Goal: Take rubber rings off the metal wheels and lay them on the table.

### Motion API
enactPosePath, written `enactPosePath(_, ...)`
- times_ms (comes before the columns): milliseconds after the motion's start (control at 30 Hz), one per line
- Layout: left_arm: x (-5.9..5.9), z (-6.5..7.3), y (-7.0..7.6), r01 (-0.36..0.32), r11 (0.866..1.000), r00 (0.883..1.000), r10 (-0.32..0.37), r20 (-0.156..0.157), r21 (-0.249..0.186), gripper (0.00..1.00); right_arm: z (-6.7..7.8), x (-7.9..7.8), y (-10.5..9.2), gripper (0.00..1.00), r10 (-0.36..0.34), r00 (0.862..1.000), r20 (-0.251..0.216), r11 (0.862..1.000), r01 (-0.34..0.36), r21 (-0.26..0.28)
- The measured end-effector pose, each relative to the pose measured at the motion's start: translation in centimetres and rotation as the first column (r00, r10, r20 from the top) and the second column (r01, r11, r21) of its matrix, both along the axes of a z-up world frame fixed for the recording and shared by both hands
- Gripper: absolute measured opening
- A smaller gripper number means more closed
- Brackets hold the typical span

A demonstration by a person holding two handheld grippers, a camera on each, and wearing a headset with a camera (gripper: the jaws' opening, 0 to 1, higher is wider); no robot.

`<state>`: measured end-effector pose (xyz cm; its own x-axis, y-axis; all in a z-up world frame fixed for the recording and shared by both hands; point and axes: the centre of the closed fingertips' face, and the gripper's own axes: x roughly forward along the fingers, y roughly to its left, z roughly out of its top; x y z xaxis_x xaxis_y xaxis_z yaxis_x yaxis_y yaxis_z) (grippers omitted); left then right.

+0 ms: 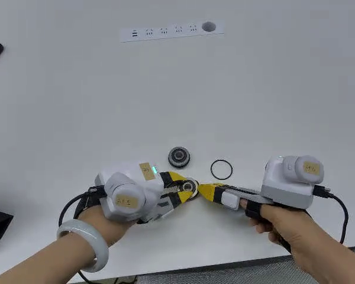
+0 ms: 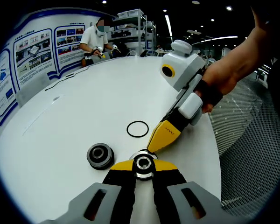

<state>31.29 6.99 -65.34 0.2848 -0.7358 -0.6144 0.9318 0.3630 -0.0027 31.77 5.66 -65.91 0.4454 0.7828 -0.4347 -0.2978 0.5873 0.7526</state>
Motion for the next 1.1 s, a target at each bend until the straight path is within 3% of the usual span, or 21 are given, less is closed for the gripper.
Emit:
enactPosePath(900,-0.1,0.0,0.0,0.003,1.000,1.000,-0.003,0.002,0.006,0.13,1.2,-0.2,1.1,0.01,0.024,1.000,0.015,0.999,-0.025,0.023)
enactPosePath(1033,-0.1,0.0,0.1,0.005,1.000,1.000,-0.005,0.002,0.006,0.13,1.7,-0.4,1.7,0.02,0.047,0.998,0.030,0.998,-0.048,0.040)
enactPosePath(1100,-0.1,0.0,0.1,0.004,1.000,1.000,-0.004,0.002,0.006,0.13,2.3,-0.2,1.7,0.02,0.027,0.999,0.027,0.997,-0.029,0.074)
